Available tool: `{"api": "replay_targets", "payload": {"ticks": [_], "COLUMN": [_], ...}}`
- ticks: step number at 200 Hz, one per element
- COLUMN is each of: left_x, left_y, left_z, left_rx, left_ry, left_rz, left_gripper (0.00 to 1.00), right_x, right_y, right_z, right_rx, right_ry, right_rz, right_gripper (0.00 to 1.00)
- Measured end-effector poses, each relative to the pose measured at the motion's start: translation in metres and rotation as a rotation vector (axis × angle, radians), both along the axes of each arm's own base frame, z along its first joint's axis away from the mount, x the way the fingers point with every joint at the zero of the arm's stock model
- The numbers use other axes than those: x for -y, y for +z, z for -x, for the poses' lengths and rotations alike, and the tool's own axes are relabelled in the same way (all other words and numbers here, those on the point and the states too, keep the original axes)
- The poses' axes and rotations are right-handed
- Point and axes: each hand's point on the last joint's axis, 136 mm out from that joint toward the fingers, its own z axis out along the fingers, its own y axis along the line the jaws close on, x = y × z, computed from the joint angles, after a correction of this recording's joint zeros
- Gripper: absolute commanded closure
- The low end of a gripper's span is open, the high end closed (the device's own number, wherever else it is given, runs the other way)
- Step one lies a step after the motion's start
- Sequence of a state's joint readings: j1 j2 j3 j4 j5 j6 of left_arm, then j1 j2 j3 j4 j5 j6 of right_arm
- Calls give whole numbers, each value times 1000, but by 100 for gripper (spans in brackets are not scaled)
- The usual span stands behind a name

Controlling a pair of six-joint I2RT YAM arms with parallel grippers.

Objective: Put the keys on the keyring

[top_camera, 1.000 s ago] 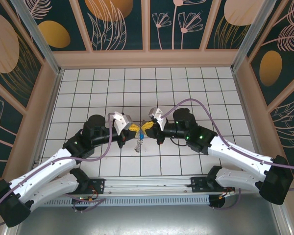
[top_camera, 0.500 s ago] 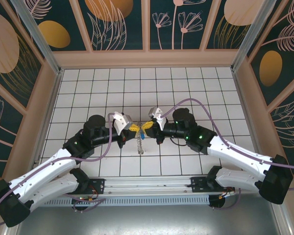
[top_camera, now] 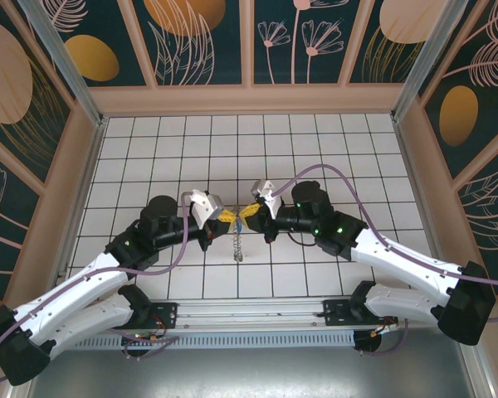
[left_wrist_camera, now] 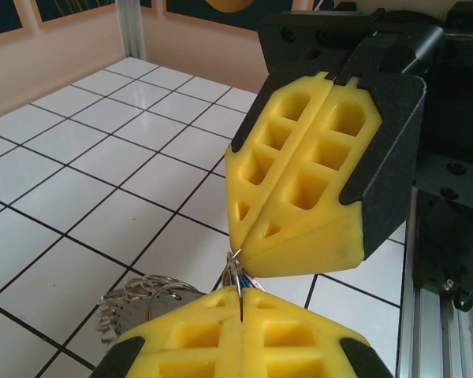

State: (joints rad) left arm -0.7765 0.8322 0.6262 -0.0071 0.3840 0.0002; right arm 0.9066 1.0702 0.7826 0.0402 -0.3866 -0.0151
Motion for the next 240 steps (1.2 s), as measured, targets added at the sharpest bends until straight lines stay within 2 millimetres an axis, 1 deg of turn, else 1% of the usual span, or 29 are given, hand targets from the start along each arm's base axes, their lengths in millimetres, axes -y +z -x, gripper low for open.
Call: {"api": "replay_targets", "payload": {"ticks": [134, 175, 240], "left_x": [-1, -3, -5], "left_y": [-1, 2, 1], "left_z": [1, 2, 2], "left_rx": [4, 13, 16], "left_ry": [0, 11, 17], "left_rz": [-9, -6, -11], "left_gripper": [100, 100, 100], "right_x": [3, 3, -1], "right_y": [-6, -6, -9], "right_z": [-5, -5, -6], "right_rx": [-51, -56, -81], "right_ry": [-20, -21, -7], "right_rz": [20, 20, 25], "right_gripper": [100, 100, 100]}}
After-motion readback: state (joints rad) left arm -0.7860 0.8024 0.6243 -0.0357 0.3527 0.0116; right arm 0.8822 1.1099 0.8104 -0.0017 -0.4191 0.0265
